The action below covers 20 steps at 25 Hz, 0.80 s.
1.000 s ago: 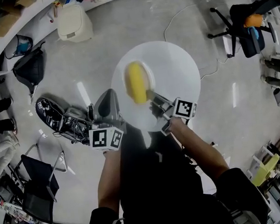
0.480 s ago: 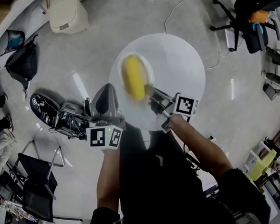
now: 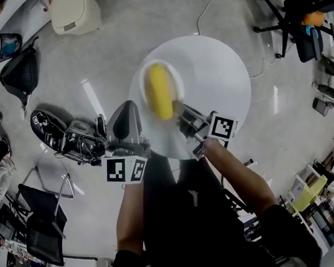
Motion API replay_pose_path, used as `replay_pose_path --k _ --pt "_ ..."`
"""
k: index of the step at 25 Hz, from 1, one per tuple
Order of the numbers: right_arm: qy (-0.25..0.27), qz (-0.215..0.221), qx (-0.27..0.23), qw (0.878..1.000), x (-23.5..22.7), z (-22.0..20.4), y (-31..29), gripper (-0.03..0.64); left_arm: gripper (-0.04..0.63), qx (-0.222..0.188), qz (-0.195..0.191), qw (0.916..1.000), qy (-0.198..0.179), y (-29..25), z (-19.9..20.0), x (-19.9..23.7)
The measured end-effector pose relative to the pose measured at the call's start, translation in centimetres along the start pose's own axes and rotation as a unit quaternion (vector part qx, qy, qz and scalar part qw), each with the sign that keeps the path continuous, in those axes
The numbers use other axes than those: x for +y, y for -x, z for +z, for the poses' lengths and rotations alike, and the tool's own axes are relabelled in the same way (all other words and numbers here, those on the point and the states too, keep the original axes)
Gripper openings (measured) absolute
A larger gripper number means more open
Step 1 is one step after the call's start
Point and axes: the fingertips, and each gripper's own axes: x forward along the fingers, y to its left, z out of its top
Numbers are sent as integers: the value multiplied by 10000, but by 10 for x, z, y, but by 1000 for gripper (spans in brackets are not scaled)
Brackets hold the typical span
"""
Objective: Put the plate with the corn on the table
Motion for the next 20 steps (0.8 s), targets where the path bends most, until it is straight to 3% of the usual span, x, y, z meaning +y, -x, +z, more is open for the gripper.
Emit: replay_pose_path --k 20 --pt "-94 -127 4 9999 -24 9 -21 34 6 22 -58 9999 102 -19 -15 18"
